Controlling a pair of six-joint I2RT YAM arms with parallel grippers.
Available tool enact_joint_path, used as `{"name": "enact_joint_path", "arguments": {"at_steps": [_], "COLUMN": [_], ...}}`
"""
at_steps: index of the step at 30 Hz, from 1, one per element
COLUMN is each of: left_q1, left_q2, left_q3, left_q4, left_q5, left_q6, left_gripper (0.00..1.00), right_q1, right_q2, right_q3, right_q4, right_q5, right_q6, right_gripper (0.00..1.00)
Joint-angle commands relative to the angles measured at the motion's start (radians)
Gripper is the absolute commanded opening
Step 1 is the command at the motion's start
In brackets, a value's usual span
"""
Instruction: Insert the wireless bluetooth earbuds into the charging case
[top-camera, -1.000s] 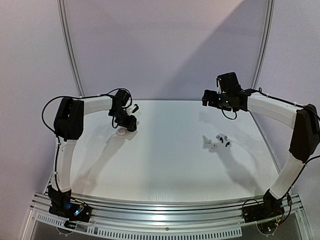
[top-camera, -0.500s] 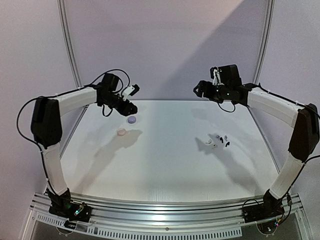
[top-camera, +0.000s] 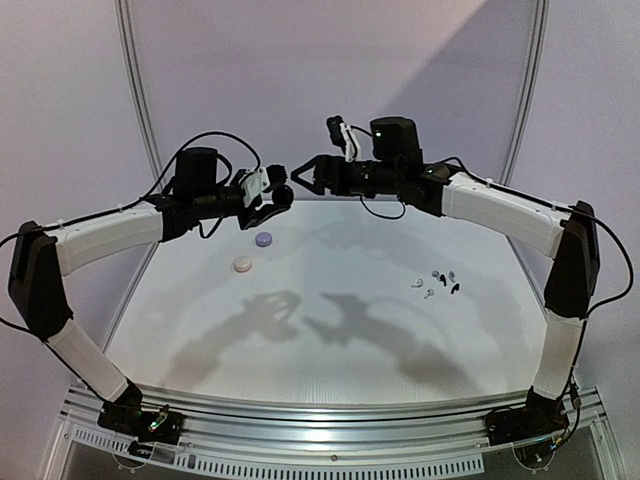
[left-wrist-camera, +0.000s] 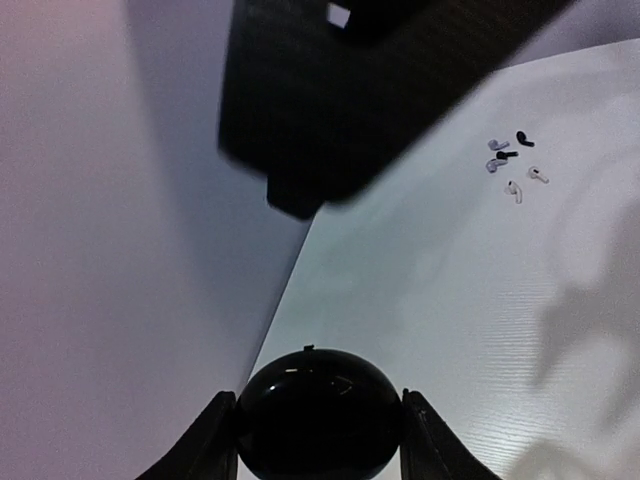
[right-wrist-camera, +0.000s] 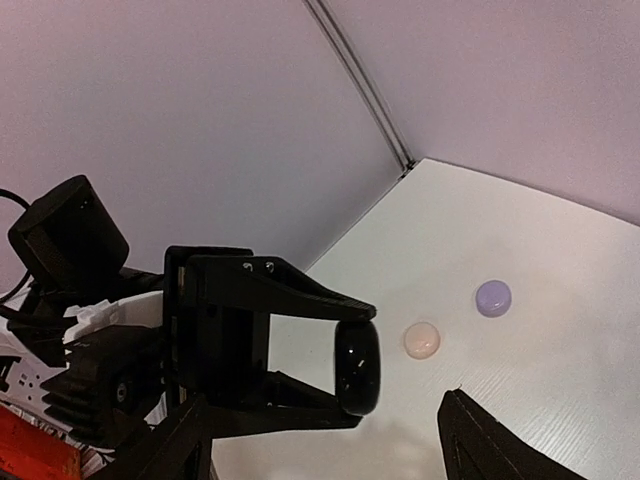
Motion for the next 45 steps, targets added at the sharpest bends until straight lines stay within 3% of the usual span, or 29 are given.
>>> {"name": "enact_joint_path", "arguments": {"at_steps": [1,12,20,26,28,31,32,35,38,41,45], "left_q1": [-0.024,-0.044,-0.043,-0.043,-0.042,-0.023,-0.008,0.061,0.102,0.095,0.077], "left_q2": [-0.029,-0.041,-0.039,-0.043,-0.047,-0.062,-0.068,-0.07,-0.066,-0.076,-0.05], "left_q3": [-0.029,-0.054,-0.06,-0.064,-0.064,-0.06,-0.047,0.028,0.085,0.082,0.111], "left_q4": [0.104,0.149,0.163,0.172,0.162,0.092,0.046,-0.202,-0.429,-0.496,-0.493], "left_q5": [-0.028,-0.034,-0.051,-0.057,-0.054,0.023,0.075,0.348,0.607,0.721,0.732], "left_q6": [0.035,0.042,0.038,0.015,-0.005,-0.052,-0.071,-0.108,-0.054,-0.054,-0.182], "left_gripper": [0.3,0.3,0.3,0.33,0.5,0.97,0.99,0.99,0.99,0.96,0.76], "right_q1": [0.01,0.023,0.024,0.025,0.024,0.023,0.022,0.018,0.018,0.026,0.058], "right_q2": [0.074,0.171,0.21,0.205,0.197,0.168,0.153,0.092,0.018,-0.036,-0.076], "right_q3": [0.068,0.142,0.165,0.163,0.159,0.133,0.109,0.046,0.014,0.019,0.08], "right_q4": [-0.052,-0.018,-0.006,-0.019,-0.03,-0.04,-0.041,-0.067,-0.144,-0.24,-0.396], "right_q5": [-0.006,-0.028,-0.084,-0.117,-0.128,-0.141,-0.146,-0.17,-0.234,-0.266,-0.233], "right_q6": [-0.032,0.006,0.022,-0.01,-0.033,-0.098,-0.14,-0.248,-0.449,-0.641,-0.876], "right_gripper": [0.78,0.67,0.45,0.16,0.13,0.04,0.0,0.0,0.0,0.0,0.0]}}
